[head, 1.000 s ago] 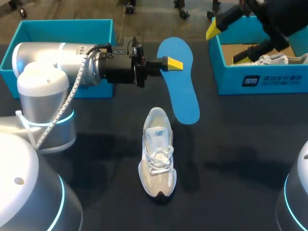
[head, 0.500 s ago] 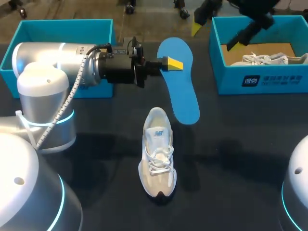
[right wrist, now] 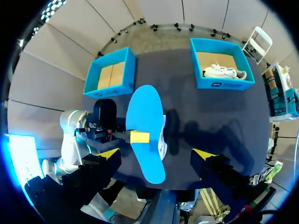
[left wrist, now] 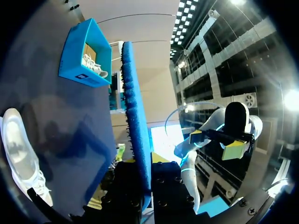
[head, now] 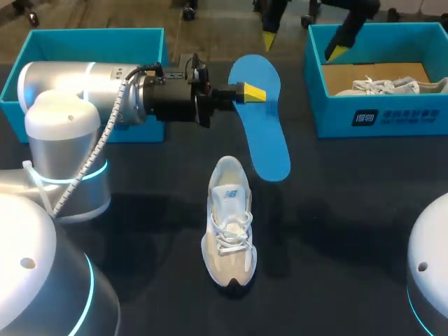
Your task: Take the shoe out of the shoebox, open the shoe tongue, remove and reinsert the insole, then place the shoe into the shoebox
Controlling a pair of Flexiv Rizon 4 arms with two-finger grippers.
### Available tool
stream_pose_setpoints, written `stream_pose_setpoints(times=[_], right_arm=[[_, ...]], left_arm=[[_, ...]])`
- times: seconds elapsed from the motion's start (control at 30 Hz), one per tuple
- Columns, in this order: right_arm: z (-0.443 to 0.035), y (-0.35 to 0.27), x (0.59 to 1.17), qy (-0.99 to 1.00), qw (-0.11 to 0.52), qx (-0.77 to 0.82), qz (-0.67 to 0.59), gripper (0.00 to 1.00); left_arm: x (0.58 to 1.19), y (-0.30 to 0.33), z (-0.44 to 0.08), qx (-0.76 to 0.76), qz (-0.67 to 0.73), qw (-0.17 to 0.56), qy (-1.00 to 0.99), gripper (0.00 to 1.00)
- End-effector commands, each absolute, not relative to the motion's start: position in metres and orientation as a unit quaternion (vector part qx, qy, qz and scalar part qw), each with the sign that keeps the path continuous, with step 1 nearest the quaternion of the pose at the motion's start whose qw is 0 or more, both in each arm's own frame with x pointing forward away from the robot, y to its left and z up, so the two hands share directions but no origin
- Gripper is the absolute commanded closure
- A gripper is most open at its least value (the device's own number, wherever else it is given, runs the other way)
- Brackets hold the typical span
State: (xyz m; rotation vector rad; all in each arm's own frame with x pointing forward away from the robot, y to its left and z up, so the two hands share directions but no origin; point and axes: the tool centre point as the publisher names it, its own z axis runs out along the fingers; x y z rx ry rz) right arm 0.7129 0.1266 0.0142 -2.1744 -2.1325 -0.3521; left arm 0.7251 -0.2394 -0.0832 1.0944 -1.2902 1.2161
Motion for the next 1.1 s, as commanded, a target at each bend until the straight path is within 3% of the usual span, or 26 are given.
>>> stream_pose_setpoints(times=[0.03, 1.1], right_arm=[[0.01, 0.14, 0.719, -0.699, -0.011, -0.713, -0.053, 0.0], [0.008, 0.159, 0.718, -0.704, 0.004, -0.705, -0.085, 0.0]], left_arm=[[0.725, -0.24, -0.084, 0.453, 0.504, 0.505, -0.534, 1.0], [0.725, -0.24, -0.084, 0.453, 0.504, 0.505, -0.534, 1.0]])
